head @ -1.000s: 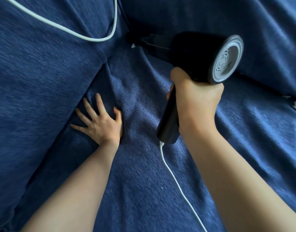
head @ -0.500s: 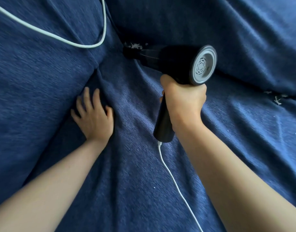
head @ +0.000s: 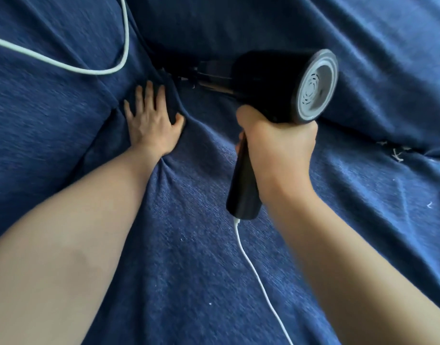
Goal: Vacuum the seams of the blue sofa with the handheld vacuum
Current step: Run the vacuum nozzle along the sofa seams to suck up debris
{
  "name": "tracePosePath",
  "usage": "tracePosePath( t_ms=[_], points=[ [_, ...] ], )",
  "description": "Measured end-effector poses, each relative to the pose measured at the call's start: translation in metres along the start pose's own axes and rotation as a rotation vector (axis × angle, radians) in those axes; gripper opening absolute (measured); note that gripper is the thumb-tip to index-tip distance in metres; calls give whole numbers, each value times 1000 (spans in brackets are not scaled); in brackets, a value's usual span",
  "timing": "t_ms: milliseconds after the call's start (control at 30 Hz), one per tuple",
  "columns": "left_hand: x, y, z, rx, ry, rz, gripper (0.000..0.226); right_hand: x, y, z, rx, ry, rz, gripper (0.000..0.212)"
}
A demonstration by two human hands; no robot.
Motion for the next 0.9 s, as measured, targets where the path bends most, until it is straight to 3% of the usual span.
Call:
tracePosePath(
  t_ms=[433,900],
  points=[
    [2,2,1,-1,11,25,72,-2,14,18,-11,30,-19,19],
    [4,0,0,-33,-1,65,71,23,-13,22,80,123,23,32]
  ],
)
Point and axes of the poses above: each hand's wrist, its own z-axis towards the middle knuckle, its own y-axis out of the palm, x = y × z, the point moved 7 cm from there along z, towards the middle knuckle, and after that the axes turned 11 degrees about -z, right-handed, at the moved point
